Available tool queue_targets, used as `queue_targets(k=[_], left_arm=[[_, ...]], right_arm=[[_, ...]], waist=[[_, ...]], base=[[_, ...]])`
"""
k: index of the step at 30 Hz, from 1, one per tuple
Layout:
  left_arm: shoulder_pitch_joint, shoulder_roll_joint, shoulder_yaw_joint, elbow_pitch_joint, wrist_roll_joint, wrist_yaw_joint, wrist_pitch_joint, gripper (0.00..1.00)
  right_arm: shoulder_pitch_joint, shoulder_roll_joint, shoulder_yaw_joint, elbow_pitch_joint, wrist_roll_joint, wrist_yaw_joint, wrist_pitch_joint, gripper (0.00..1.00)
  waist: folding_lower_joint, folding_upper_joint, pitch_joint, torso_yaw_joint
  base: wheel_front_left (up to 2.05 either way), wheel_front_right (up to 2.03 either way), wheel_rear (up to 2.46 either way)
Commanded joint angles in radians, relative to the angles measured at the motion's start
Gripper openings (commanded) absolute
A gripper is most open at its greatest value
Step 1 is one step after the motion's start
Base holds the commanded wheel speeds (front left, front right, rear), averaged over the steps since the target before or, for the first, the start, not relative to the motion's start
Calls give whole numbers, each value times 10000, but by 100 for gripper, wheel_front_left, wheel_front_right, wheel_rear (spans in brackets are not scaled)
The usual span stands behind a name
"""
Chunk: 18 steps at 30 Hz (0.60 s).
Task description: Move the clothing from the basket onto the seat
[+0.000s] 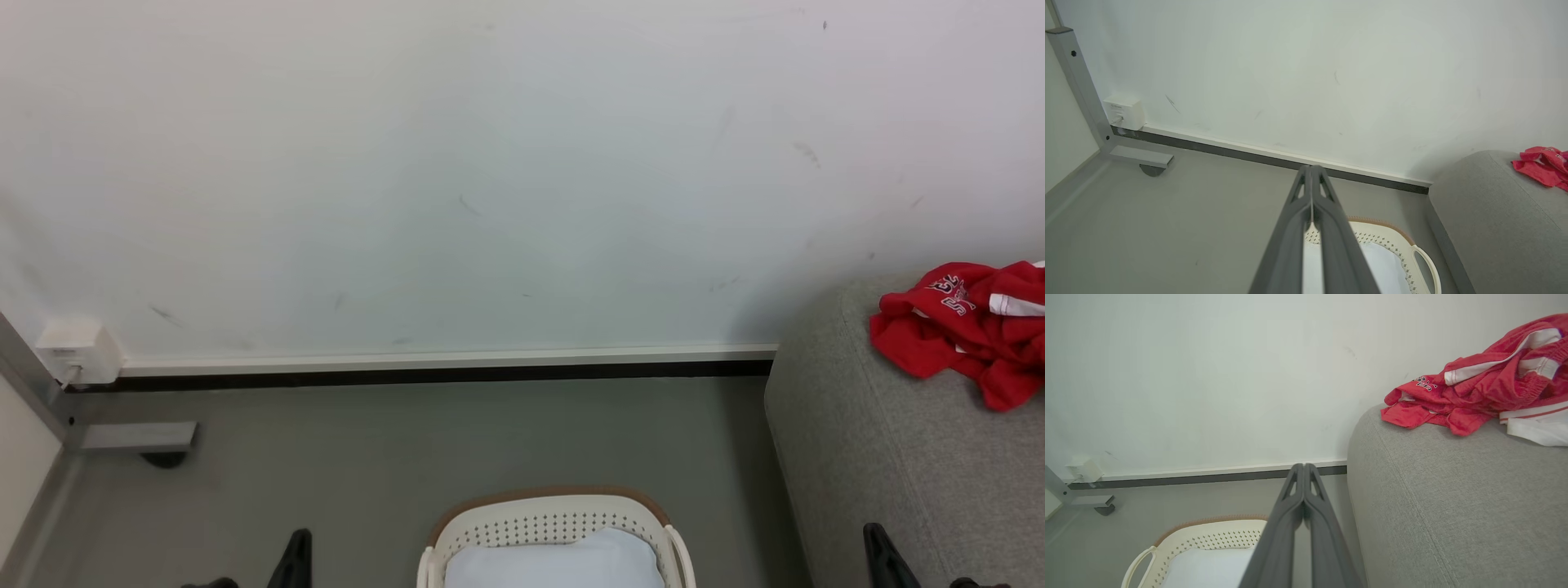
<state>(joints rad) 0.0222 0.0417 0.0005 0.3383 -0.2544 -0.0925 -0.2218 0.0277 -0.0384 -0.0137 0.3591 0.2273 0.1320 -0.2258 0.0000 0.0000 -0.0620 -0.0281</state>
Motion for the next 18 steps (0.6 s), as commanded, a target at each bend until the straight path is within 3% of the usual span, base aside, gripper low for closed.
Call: queue_targets(k=[1,18], left_arm=[[-270,35,91,-179,-398,-35,56,0],[-478,52,268,-427,-3405,-115,745,0]], right_arm=[[-234,-69,-82,-171,390,-1,57,0],[-484,-89,-251,-455,3451,-5,775,0]], waist=[[0,0,5,6],[0,0,98,46]], base=[[0,0,0],[0,0,0]])
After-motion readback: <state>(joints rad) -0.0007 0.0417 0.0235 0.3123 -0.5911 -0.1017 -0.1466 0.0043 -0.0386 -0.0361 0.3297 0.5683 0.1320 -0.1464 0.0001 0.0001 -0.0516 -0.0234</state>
